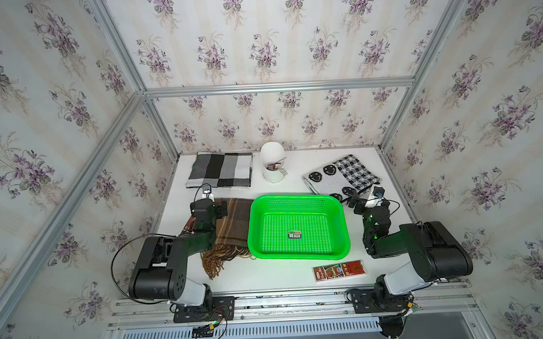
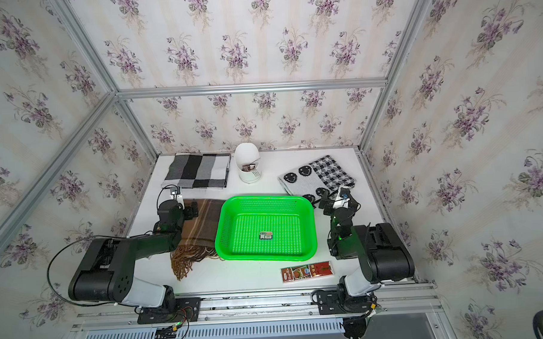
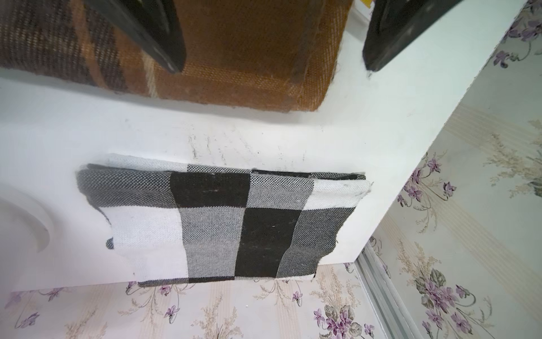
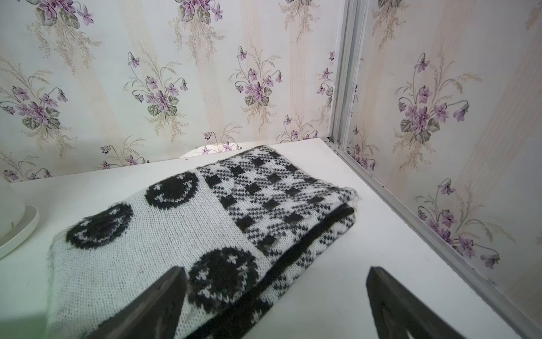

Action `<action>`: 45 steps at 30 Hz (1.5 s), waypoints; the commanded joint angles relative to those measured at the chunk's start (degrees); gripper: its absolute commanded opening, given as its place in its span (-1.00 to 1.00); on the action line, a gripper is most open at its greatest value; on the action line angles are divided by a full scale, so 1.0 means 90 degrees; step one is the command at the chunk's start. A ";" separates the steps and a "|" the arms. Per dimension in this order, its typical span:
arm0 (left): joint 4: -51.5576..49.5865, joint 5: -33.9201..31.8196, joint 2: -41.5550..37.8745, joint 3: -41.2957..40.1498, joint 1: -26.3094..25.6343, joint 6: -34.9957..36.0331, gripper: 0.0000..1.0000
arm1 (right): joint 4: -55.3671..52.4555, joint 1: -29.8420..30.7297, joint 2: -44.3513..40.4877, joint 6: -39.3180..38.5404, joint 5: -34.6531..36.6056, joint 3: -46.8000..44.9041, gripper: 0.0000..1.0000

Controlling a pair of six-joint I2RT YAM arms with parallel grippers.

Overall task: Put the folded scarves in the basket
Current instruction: Adjust the basket at the center of the board.

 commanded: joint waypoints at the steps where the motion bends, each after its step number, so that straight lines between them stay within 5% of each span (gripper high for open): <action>1: 0.0043 0.0006 -0.0012 0.0010 0.0005 0.0025 0.98 | 0.0074 0.0007 -0.0021 0.0044 0.0045 0.0013 1.00; 28: 0.0069 -0.0004 -0.0029 -0.0003 -0.0001 0.0041 0.98 | 0.0045 0.0018 -0.0167 0.0045 0.0172 -0.0002 1.00; 31: -0.1100 -0.0011 -0.0414 0.0536 -0.0111 0.0169 0.98 | -0.0463 0.0115 -0.0609 0.0017 0.0450 0.0037 1.00; 34: -0.3443 -0.0225 -0.0768 0.1736 -0.0175 -0.0247 0.98 | -0.1443 0.0303 -0.1429 -0.0008 0.1004 0.0259 1.00; 39: -0.4646 -0.0364 -0.1408 0.2670 -0.0493 -0.0381 0.98 | -0.4253 0.0390 -0.3014 0.0464 0.1018 0.1731 1.00; 42: -0.5435 -0.0414 -0.1705 0.3443 -0.0627 -0.0822 0.98 | -0.6782 0.0377 -0.3031 0.2141 0.0578 0.3458 1.00; 44: -0.6936 -0.0404 -0.1591 0.4283 -0.0570 -0.2213 0.97 | -0.8033 0.0353 -0.2696 0.3748 0.0388 0.4171 0.99; 45: -0.7546 -0.0085 -0.1535 0.4546 -0.0461 -0.2812 0.97 | -0.8213 0.0197 -0.2535 0.4012 -0.0320 0.4337 0.93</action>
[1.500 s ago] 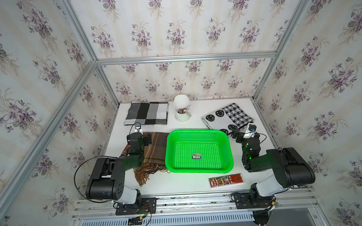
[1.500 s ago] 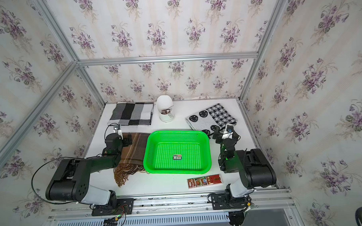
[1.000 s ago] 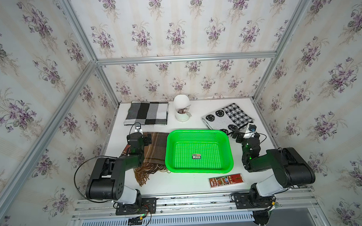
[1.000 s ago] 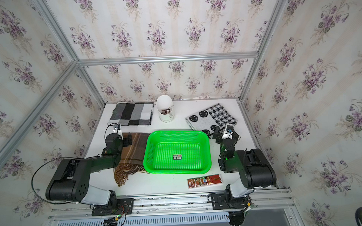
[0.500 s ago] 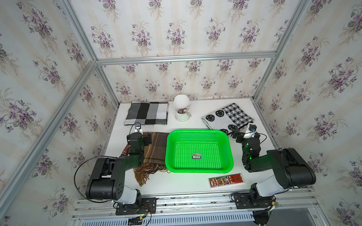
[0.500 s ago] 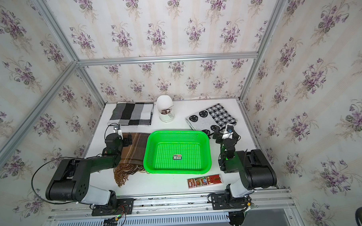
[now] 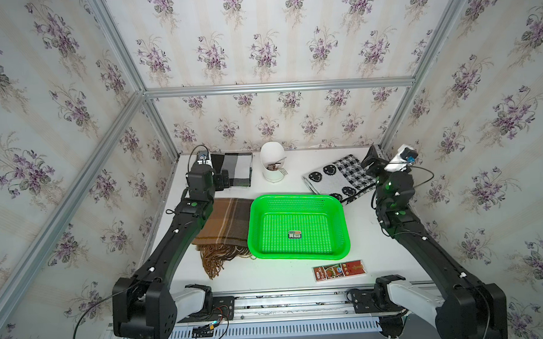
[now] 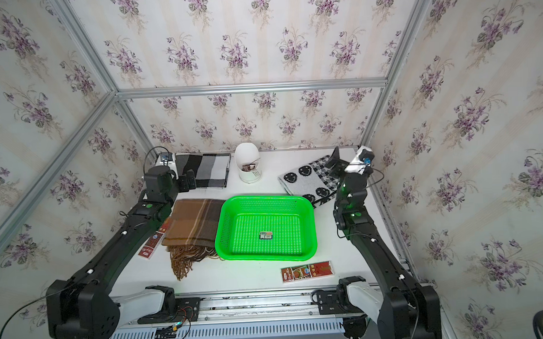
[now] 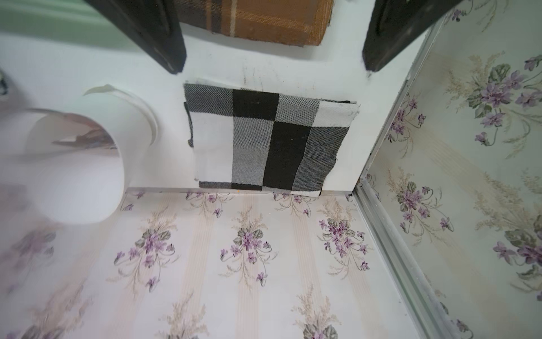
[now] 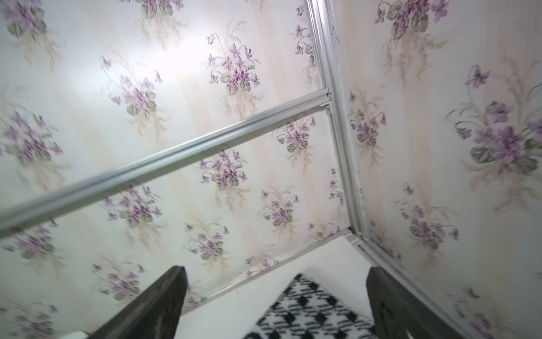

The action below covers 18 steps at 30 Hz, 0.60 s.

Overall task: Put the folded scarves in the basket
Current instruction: Adjust the basket at the center of the board.

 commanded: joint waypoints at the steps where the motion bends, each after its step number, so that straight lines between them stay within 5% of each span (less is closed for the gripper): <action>1: -0.2144 0.0696 0.0077 0.0573 0.0231 -0.1915 0.98 | -0.2620 -0.0233 0.0408 0.2069 -0.1484 0.0520 0.73; 3: -0.1904 0.1894 0.0092 0.0455 0.0489 -0.2126 0.98 | -0.2966 -0.0167 0.0650 0.2162 -0.1930 0.0768 0.36; 4: -0.2034 0.1897 0.0160 0.0513 0.0495 -0.2271 0.98 | -0.3187 -0.0094 0.0740 0.2200 -0.1937 0.0878 0.33; 9: -0.4010 0.1501 0.0752 0.1236 0.0495 -0.2450 0.98 | -0.4002 0.0671 0.1246 0.1677 -0.1746 0.1593 0.37; 14: -0.4123 0.2269 0.0634 0.0750 0.0377 -0.2720 0.92 | -0.4267 0.1644 0.1654 0.1536 -0.1697 0.1980 0.37; 18: -0.4025 0.2507 0.0642 0.0490 -0.0446 -0.2787 0.93 | -0.4422 0.2070 0.1777 0.1785 -0.1524 0.1905 0.35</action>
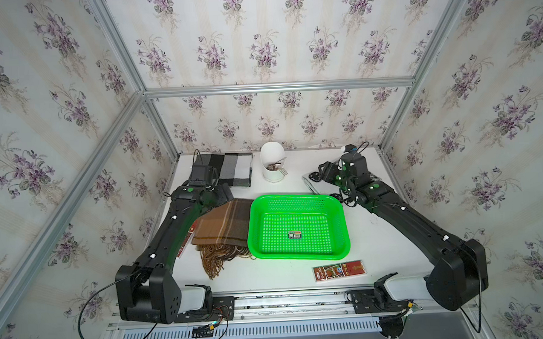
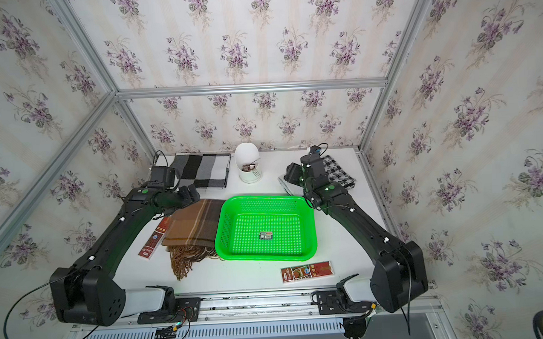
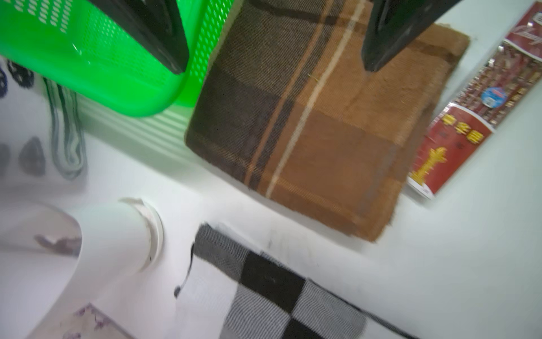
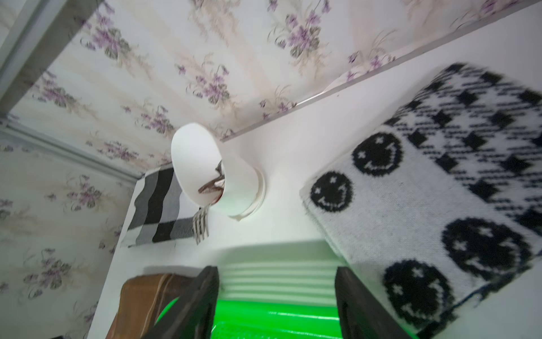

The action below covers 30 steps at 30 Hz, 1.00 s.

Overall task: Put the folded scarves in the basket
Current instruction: Adjust the basket at the center of the board.

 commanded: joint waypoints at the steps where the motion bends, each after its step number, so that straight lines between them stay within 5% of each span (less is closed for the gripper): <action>1: -0.0048 0.0552 0.0035 -0.0164 -0.0583 -0.0195 0.92 | -0.0306 0.0124 0.0026 0.0239 0.0217 -0.0075 0.35; 6: 0.0145 0.0605 0.0381 -0.0265 -0.1571 -0.0268 0.79 | -0.0423 0.0126 0.0074 0.0319 0.0401 -0.0080 0.35; 14: 0.0075 0.0243 0.1067 -0.0195 -0.1846 -0.0014 0.58 | -0.0545 0.0127 0.0006 0.0261 0.0560 -0.0034 0.35; 30: 0.0096 0.0150 0.1102 -0.0213 -0.2197 0.0006 -1.00 | -0.0620 0.0132 0.0094 0.0290 0.0576 0.0105 0.27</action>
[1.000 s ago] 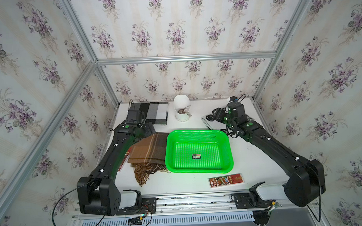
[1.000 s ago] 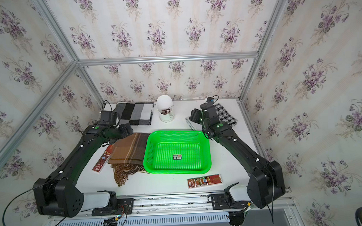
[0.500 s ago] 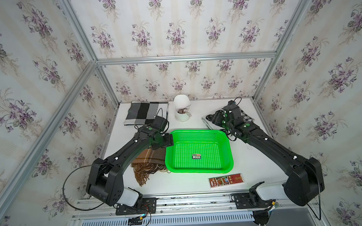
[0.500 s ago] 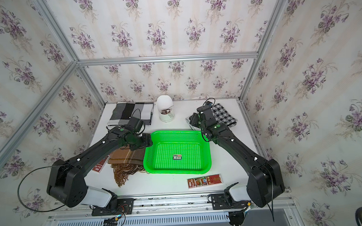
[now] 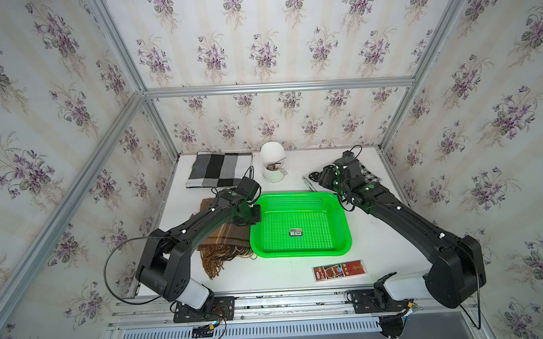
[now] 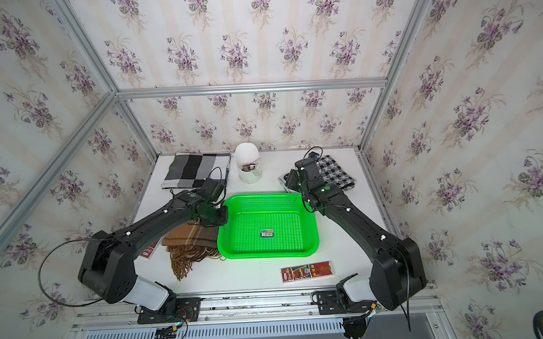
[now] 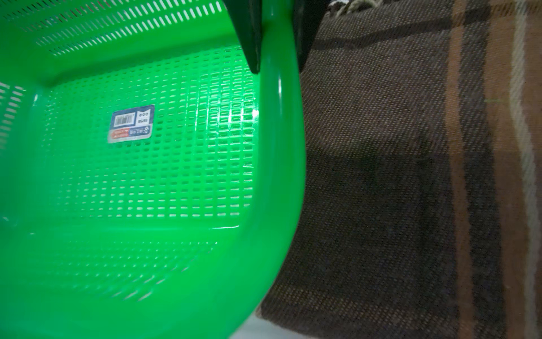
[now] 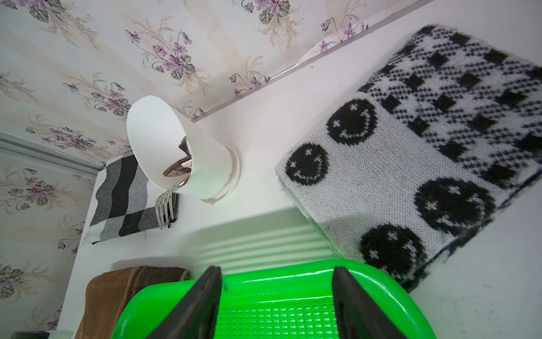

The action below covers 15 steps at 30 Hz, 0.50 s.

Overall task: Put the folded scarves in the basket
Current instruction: Adjust the basket at the center of the board.

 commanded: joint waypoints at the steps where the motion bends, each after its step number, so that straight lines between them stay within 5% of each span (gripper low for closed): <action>1: 0.0078 0.0031 -0.0116 0.0003 -0.0051 -0.0120 -1.00 | -0.0105 0.0016 -0.0008 0.0035 0.0117 0.0142 0.27; 15: 0.0603 0.0264 -0.0195 0.0519 -0.1247 -0.1916 -1.00 | -0.0355 0.0015 -0.0406 -0.0032 0.0529 0.0300 0.27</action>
